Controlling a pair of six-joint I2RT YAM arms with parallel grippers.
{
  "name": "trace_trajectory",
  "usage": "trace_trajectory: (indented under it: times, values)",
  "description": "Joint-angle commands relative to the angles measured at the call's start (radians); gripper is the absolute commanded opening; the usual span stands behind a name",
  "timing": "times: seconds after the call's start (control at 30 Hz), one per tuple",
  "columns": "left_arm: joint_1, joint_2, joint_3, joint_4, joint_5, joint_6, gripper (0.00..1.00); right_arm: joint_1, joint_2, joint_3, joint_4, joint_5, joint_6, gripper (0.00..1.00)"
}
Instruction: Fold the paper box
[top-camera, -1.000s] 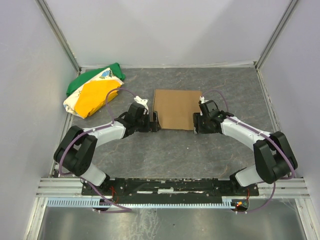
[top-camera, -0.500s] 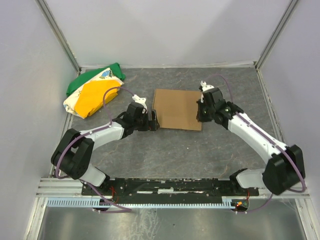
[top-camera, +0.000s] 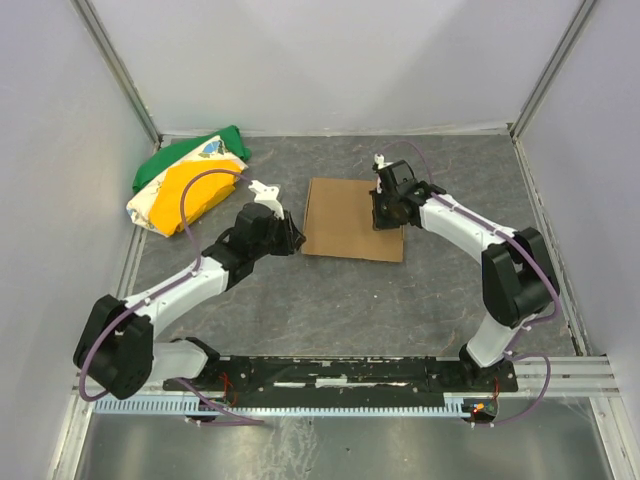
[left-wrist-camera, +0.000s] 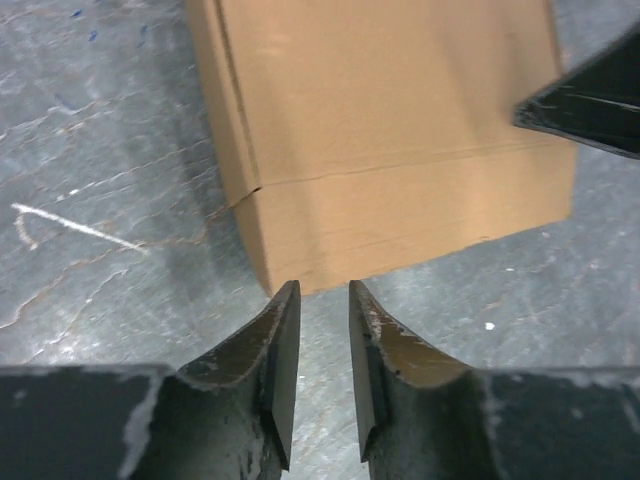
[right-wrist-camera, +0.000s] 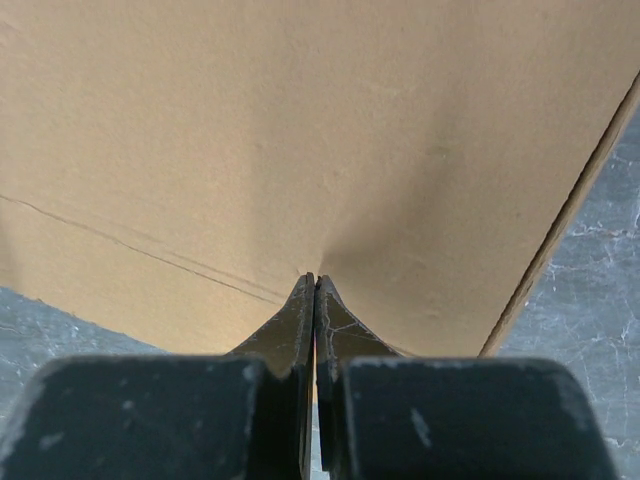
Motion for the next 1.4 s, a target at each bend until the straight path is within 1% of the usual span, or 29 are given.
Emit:
trace_trajectory:
  times: [0.0, 0.07, 0.23, 0.43, 0.53, 0.8, 0.9, 1.37]
  values:
    - [-0.005, -0.035, -0.021, 0.122, 0.126, -0.041, 0.31, 0.005, 0.021, 0.076, 0.007, -0.01, -0.013, 0.02]
    - [-0.006, -0.003, -0.02, 0.154, 0.172, -0.067, 0.27, 0.005, 0.029, 0.078, 0.003, -0.012, -0.013, 0.02]
    - [-0.014, 0.062, -0.022, 0.214, 0.235, -0.11, 0.24, 0.005, 0.039, 0.08, -0.006, 0.002, -0.019, 0.02]
    - [-0.017, 0.042, -0.048, 0.213, 0.219, -0.118, 0.23, 0.006, 0.049, 0.089, -0.011, 0.007, -0.022, 0.02]
    - [-0.017, 0.065, -0.039, 0.181, 0.216, -0.103, 0.23, 0.004, 0.054, 0.093, -0.012, 0.007, -0.019, 0.02]
    - [-0.019, 0.134, -0.053, 0.136, 0.086, -0.06, 0.21, 0.004, 0.067, 0.101, -0.019, 0.006, -0.024, 0.02]
    - [-0.019, 0.165, -0.059, 0.148, 0.055, -0.057, 0.21, 0.004, 0.067, 0.102, -0.021, 0.007, -0.025, 0.02]
    - [-0.031, 0.316, -0.019, 0.229, -0.012, -0.065, 0.22, 0.004, 0.109, 0.109, -0.038, 0.005, -0.037, 0.02]
